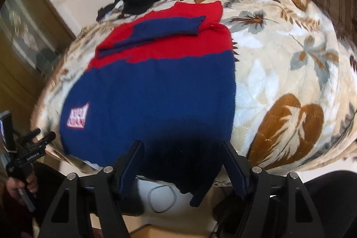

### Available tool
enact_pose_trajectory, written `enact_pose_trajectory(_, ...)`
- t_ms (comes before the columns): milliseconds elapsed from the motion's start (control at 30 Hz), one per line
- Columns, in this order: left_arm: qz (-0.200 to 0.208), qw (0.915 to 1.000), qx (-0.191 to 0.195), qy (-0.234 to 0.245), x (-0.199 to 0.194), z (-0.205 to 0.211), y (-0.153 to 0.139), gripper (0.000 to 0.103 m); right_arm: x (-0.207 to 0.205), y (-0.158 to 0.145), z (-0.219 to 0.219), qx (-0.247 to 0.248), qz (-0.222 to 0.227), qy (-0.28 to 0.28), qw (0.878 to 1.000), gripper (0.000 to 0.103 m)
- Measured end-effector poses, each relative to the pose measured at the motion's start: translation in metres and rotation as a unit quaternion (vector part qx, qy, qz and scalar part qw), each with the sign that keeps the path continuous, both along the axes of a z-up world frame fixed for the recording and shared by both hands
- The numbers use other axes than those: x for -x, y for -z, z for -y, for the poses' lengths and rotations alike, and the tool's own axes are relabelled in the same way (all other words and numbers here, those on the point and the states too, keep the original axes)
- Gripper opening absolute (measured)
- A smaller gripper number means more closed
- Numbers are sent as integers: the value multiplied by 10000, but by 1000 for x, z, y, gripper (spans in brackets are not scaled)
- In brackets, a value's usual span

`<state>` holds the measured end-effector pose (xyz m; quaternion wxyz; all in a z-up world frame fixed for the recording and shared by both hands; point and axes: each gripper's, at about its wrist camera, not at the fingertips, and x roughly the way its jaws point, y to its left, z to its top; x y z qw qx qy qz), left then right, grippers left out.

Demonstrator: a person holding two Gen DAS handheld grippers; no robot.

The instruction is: Fold small clothes

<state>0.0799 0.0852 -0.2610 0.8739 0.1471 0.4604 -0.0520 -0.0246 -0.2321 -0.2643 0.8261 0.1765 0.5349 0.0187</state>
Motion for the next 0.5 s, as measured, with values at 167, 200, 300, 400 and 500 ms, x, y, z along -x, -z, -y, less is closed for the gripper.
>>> enact_pose_trajectory(167, -188, 9997, 102, -127, -6, 1, 10, 94, -19, 4, -26, 381, 126, -253, 9989, 74)
enact_pose_trajectory(200, -171, 9997, 117, -126, -6, 0, 9, 94, -23, 8, -28, 367, 49, -265, 9990, 74)
enact_pose_trajectory(300, -56, 10000, 55, -8, -5, 0, 3, 94, -24, 9, -26, 249, 87, -200, 9995, 74)
enact_pose_trajectory(400, -134, 9999, -32, -14, -8, -4, 8, 94, -20, 9, -13, 129, 53, -63, 9999, 74)
enact_pose_trajectory(500, -433, 9984, 342, -139, -17, -12, 13, 94, -14, 13, 4, -79, -100, 150, 9998, 74)
